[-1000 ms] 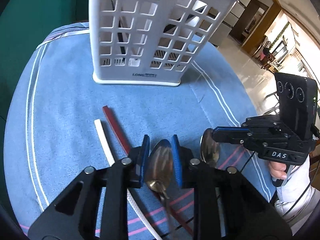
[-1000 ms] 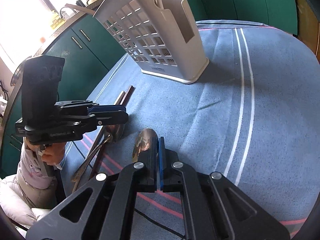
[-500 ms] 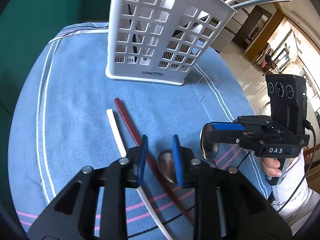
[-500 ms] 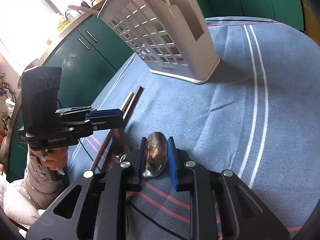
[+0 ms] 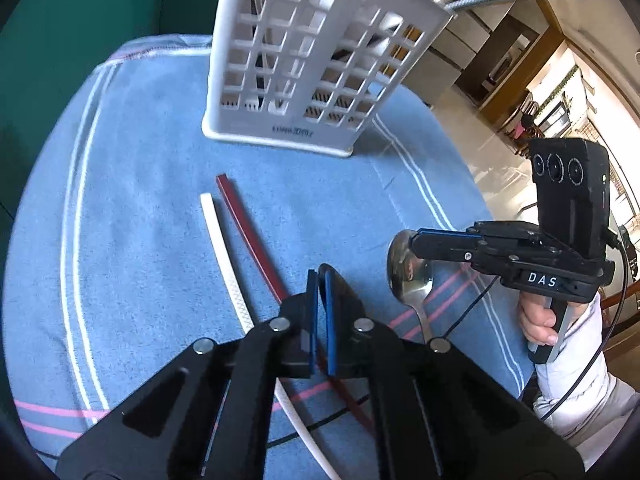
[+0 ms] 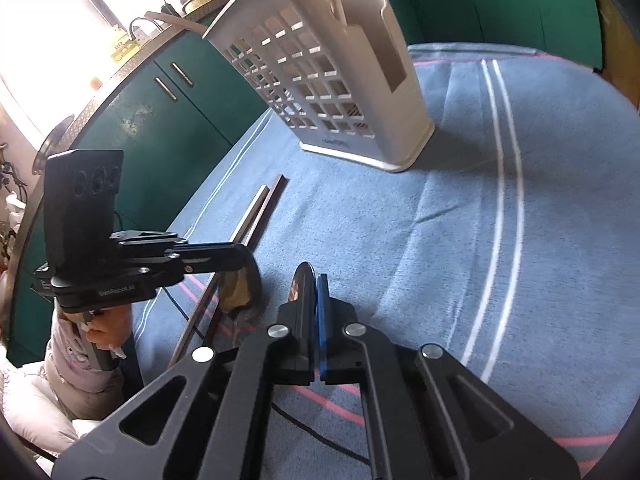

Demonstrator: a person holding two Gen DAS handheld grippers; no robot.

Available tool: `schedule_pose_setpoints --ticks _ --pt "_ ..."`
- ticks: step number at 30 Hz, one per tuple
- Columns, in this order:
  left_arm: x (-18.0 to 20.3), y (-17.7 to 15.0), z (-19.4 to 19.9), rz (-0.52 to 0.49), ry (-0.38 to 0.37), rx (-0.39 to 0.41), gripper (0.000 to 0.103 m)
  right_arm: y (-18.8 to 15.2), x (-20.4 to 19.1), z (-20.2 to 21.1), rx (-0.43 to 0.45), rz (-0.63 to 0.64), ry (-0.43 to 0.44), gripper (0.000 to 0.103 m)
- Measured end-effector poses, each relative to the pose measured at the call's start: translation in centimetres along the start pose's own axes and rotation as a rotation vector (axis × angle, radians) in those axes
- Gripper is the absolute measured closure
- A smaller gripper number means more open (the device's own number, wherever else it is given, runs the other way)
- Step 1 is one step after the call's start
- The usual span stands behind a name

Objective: Organize utensils
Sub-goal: 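Carry the spoons over the white holder and open both grippers to drop them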

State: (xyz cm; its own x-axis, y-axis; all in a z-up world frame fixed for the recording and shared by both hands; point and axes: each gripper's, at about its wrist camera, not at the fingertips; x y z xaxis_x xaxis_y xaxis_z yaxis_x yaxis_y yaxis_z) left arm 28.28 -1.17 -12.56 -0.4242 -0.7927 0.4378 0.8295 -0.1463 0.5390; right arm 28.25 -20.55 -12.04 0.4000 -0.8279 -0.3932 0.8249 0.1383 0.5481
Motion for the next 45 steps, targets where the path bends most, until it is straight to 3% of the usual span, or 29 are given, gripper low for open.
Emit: schedule_pose_setpoints --ticks 5,9,13,17,20,23,28,32,37,45 --pt "1.2 0.7 4.0 -0.012 0.078 0.126 0.102 0.6 -1.6 3.2 0.097 0.033 -0.136 0.101" --pt "2.5 1.9 8.7 -0.024 0.235 0.28 0.102 1.6 -3.4 6.6 0.21 0.07 -0.299 0.101" --pt "2.9 3.4 13.3 0.011 0.327 0.451 0.102 2.8 -6.4 10.3 0.352 0.117 -0.44 0.101" --pt "4.3 4.9 17.2 0.022 0.469 0.63 0.102 4.5 -9.3 13.6 0.502 0.138 -0.505 0.101" --pt "5.4 6.7 20.3 0.038 0.512 0.743 0.102 6.4 -10.7 16.1 0.616 0.145 -0.53 0.101" --pt "6.4 9.1 21.7 0.015 0.55 0.806 0.102 8.7 -12.1 18.0 0.715 0.152 -0.547 0.101" --pt "7.0 13.3 22.6 0.007 0.612 0.845 0.102 12.4 -13.6 19.4 0.812 0.173 -0.61 0.101" --pt "6.7 16.1 20.5 0.009 0.645 0.806 0.102 14.9 -13.9 18.0 0.835 0.186 -0.706 0.101" --pt "5.2 18.0 16.7 -0.005 0.697 0.729 0.102 17.1 -12.7 14.4 0.791 0.23 -0.86 0.101" --pt "4.5 19.0 13.3 -0.047 0.698 0.656 0.102 18.7 -11.8 8.8 0.702 0.31 -0.974 0.101"
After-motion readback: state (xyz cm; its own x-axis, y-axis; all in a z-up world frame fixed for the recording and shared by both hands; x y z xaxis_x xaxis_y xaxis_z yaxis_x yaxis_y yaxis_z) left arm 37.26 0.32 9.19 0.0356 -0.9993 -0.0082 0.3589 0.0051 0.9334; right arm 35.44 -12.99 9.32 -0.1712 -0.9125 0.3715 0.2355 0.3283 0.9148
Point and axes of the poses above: each gripper's, at about its wrist camera, not at the fingertips, and z roughly against the way its jaws point, x to its right, y to its top, and after that the axes turned 5 degrees about -y, right-handed
